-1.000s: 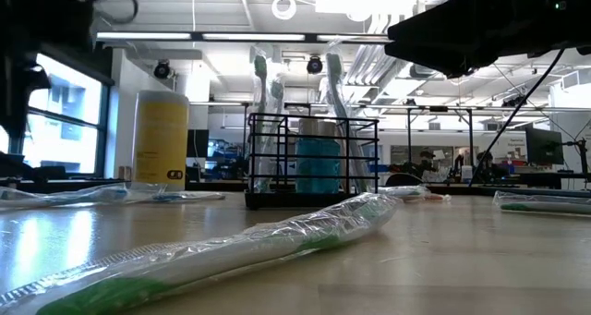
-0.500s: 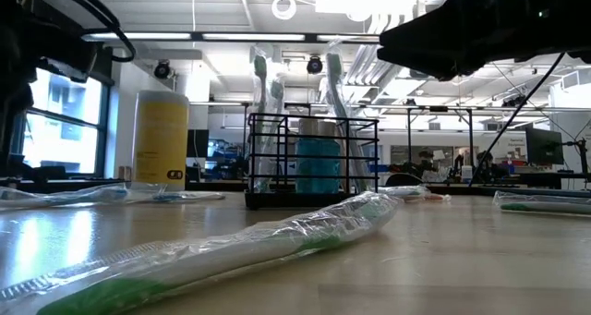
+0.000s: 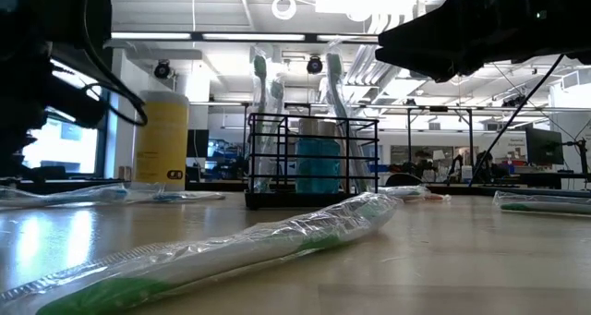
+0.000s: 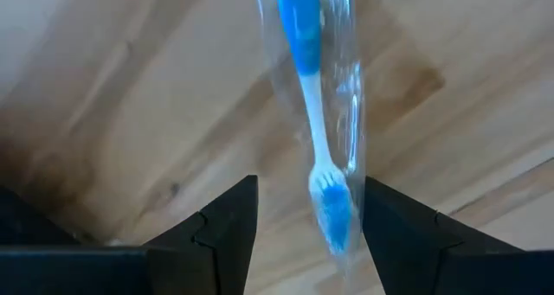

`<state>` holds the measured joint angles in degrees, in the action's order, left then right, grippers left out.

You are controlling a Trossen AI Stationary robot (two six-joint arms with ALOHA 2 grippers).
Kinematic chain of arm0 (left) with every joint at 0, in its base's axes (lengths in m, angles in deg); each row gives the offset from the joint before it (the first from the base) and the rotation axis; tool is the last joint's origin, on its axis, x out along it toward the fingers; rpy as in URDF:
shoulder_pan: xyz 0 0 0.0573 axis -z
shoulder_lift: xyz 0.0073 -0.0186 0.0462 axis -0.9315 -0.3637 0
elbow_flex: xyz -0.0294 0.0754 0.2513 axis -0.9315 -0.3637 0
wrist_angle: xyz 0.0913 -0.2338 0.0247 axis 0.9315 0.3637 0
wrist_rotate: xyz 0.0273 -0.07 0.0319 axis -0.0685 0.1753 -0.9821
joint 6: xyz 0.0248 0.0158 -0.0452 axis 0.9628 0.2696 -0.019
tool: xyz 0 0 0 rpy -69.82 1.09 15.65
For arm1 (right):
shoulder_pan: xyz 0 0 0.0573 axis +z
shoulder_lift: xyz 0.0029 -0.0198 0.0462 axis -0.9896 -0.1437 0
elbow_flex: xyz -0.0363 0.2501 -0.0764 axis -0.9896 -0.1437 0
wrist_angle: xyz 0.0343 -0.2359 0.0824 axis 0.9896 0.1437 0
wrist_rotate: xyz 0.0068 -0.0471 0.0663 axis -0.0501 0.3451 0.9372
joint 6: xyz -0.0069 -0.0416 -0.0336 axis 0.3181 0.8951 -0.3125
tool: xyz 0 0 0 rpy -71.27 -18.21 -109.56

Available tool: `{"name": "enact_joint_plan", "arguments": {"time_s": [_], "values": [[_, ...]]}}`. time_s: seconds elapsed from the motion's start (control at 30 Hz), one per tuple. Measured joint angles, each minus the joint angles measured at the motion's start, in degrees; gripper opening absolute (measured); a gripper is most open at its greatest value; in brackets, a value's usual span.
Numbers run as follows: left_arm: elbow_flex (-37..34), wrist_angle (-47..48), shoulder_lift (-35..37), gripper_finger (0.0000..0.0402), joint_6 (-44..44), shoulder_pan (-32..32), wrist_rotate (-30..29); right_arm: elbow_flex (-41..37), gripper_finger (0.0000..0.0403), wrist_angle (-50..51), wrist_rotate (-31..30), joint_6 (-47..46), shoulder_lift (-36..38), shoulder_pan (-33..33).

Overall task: Pick & Place toothbrushing station
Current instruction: Put the blue toothbrush into the wire organizer

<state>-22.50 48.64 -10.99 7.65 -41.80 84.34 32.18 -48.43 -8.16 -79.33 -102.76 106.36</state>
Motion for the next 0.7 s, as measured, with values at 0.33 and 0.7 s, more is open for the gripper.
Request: {"name": "enact_joint_plan", "arguments": {"time_s": [0.33,0.7], "values": [[0.57,0.21,-2.22,0.0088,7.6,0.06,6.23,0.0,0.0212,-0.01,0.0,-0.04,0.0,0.0],[7.34,15.38,-2.13,0.0007,12.31,0.2,8.66,0.0,0.0212,-0.02,0.13,-0.05,0.0,0.0]]}}
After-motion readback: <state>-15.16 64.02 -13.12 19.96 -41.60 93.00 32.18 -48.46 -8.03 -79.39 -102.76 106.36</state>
